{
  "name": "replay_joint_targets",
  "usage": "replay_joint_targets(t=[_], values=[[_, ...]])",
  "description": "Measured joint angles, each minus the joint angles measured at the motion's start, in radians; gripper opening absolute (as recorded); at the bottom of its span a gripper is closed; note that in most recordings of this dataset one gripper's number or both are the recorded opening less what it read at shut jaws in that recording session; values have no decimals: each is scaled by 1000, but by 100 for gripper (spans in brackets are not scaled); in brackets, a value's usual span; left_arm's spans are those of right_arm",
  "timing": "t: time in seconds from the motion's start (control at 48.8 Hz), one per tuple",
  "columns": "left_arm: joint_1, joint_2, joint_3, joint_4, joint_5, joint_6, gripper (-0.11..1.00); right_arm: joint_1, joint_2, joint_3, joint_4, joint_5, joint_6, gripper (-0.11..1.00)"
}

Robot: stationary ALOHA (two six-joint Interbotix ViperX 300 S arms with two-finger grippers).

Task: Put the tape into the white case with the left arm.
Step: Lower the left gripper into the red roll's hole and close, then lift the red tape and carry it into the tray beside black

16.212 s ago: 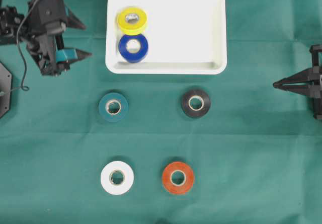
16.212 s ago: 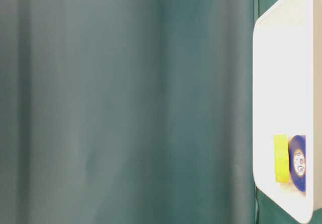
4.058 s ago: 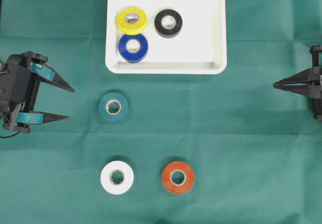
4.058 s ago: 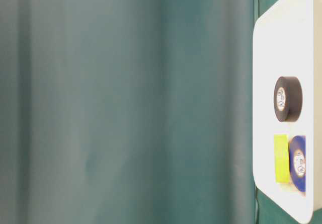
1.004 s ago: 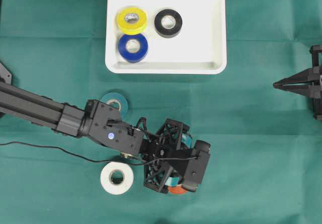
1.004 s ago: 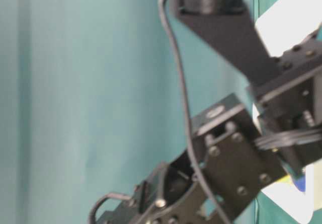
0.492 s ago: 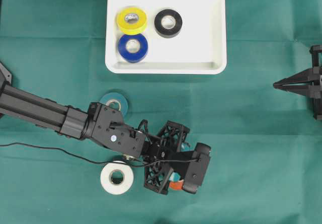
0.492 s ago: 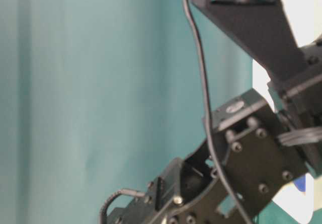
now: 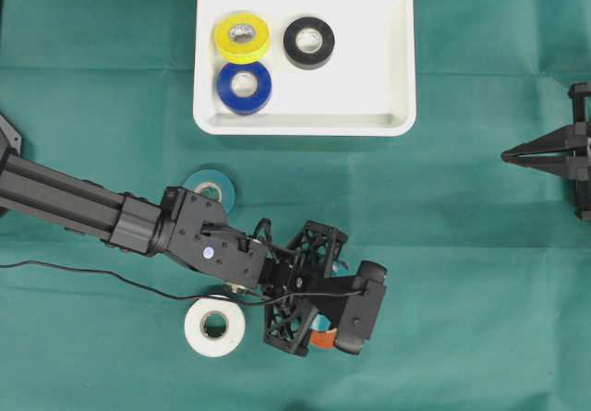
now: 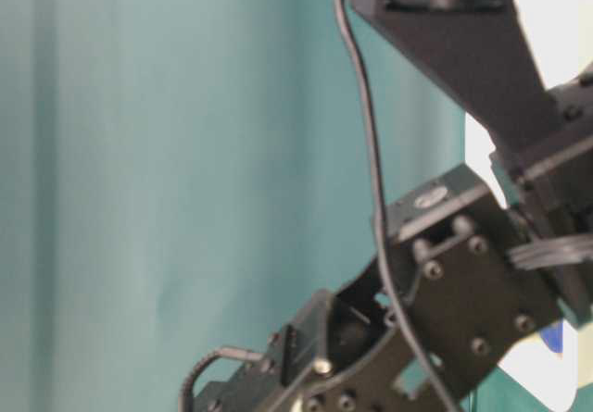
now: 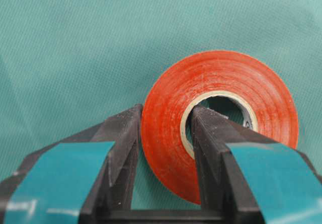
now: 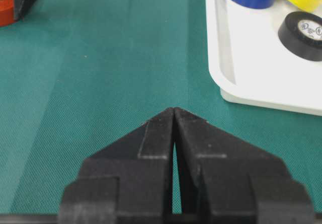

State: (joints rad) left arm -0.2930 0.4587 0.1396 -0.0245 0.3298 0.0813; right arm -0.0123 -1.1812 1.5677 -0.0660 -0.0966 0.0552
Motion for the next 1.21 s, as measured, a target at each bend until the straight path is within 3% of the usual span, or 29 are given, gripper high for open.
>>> replay_joint_targets(t=[0.615, 1.209], values=[[25, -198, 0, 3, 123, 11, 26, 0, 0, 0, 0, 0, 0, -9], [291, -258, 112, 5, 123, 112, 26, 0, 0, 0, 0, 0, -2, -9]])
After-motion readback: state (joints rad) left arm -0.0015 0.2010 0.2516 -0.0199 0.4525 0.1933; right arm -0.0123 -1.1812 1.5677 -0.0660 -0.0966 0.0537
